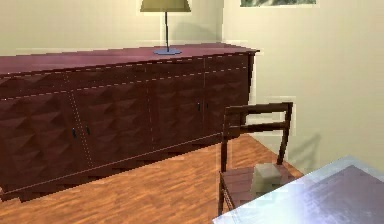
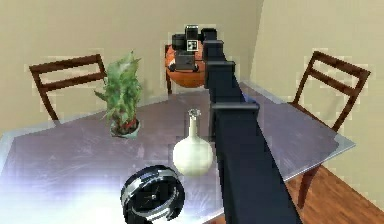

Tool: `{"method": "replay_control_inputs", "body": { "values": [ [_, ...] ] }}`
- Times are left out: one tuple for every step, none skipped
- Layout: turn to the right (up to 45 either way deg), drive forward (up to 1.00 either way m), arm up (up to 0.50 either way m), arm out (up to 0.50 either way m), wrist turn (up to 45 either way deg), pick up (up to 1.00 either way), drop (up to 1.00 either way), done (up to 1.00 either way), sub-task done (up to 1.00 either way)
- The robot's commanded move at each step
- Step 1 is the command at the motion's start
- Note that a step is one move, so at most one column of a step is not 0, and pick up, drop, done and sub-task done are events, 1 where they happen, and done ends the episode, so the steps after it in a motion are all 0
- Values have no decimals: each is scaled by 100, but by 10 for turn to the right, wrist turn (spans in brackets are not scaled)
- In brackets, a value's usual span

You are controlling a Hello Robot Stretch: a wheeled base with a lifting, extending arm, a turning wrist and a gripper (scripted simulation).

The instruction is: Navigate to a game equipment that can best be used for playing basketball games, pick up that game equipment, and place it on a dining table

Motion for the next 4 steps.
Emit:
{"method": "replay_control_inputs", "body": {
  "values": [
    [0,0,-10,0,0,0,0,0,0],
    [0,0,-32,0,0,0,0,0,0],
    [0,0,0,0,0,0,100,0,0],
    [0,0,10,0,0,0,0,0,0]
  ]
}}
